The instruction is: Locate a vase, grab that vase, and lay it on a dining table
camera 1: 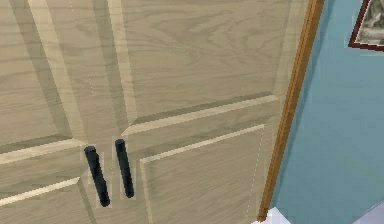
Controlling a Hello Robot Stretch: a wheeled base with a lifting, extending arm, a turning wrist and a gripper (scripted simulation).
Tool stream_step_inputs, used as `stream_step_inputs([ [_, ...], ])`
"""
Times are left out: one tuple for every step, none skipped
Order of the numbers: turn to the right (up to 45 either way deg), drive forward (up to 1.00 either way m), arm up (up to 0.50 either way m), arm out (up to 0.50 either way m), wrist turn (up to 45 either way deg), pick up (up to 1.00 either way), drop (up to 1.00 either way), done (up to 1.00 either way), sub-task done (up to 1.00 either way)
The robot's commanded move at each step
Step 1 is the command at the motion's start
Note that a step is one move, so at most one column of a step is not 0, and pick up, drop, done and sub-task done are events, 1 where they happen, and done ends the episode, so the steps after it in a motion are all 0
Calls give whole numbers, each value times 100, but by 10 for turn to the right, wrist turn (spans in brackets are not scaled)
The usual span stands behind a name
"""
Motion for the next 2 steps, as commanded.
stream_step_inputs([
  [0,0,0,-10,0,0,0,0,0],
  [0,0,0,0,0,0,0,100,0],
])
